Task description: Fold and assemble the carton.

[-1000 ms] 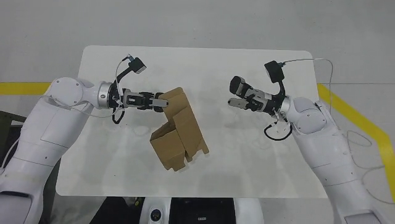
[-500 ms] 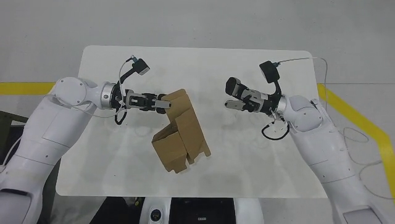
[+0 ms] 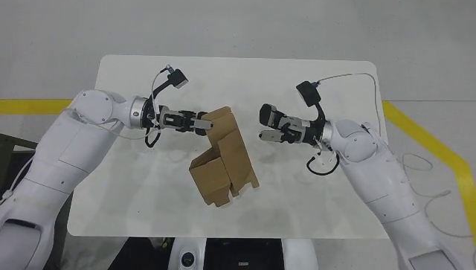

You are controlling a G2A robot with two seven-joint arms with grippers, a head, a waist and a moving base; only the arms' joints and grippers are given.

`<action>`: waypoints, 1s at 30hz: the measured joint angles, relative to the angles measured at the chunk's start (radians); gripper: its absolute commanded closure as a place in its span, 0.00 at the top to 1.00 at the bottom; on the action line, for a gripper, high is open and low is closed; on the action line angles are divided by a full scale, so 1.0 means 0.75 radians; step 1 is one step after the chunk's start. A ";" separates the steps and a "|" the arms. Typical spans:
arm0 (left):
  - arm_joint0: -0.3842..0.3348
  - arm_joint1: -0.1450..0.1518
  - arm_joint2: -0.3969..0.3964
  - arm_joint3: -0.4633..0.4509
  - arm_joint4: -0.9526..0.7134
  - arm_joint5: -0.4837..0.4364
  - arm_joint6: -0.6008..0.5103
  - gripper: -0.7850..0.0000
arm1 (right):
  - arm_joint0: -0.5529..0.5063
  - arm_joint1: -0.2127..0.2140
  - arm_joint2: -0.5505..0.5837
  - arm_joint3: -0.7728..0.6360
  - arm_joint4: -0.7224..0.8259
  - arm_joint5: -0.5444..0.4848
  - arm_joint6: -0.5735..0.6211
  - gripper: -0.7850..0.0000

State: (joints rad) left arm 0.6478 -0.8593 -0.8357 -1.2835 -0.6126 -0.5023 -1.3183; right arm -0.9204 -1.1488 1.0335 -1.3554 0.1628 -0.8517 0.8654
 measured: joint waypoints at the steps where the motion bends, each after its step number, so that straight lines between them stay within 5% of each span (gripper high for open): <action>1: -0.012 -0.005 0.014 0.008 0.000 -0.005 0.005 0.00 | 0.008 -0.003 -0.017 0.009 0.020 -0.001 0.014 1.00; 15: -0.150 -0.063 0.192 0.079 -0.038 -0.052 0.052 0.00 | 0.094 -0.033 -0.194 0.119 0.164 -0.014 0.123 1.00; 16: -0.155 -0.064 0.198 0.083 -0.039 -0.054 0.055 0.00 | 0.098 -0.034 -0.206 0.122 0.166 -0.010 0.127 0.82; 17: -0.159 -0.065 0.204 0.086 -0.042 -0.057 0.057 0.00 | 0.103 -0.034 -0.217 0.127 0.168 -0.008 0.130 0.49; 21: -0.174 -0.068 0.226 0.096 -0.051 -0.065 0.066 0.00 | 0.125 -0.037 -0.266 0.139 0.183 -0.001 0.137 0.16; 22: -0.176 -0.069 0.230 0.098 -0.052 -0.067 0.067 0.00 | 0.131 -0.037 -0.275 0.141 0.187 0.001 0.138 0.00; 28: -0.191 -0.067 0.250 0.110 -0.059 -0.076 0.076 0.01 | 0.163 -0.037 -0.330 0.162 0.213 0.006 0.143 0.00; 29: -0.193 -0.066 0.251 0.112 -0.062 -0.077 0.077 0.14 | 0.167 -0.036 -0.337 0.165 0.217 0.006 0.143 0.00; 30: -0.195 -0.065 0.253 0.115 -0.066 -0.078 0.079 0.38 | 0.172 -0.036 -0.345 0.169 0.222 0.006 0.144 0.00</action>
State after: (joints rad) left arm 0.5013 -0.9083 -0.6460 -1.1975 -0.6620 -0.5611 -1.2593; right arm -0.7916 -1.1756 0.7746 -1.2284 0.3291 -0.8470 0.9731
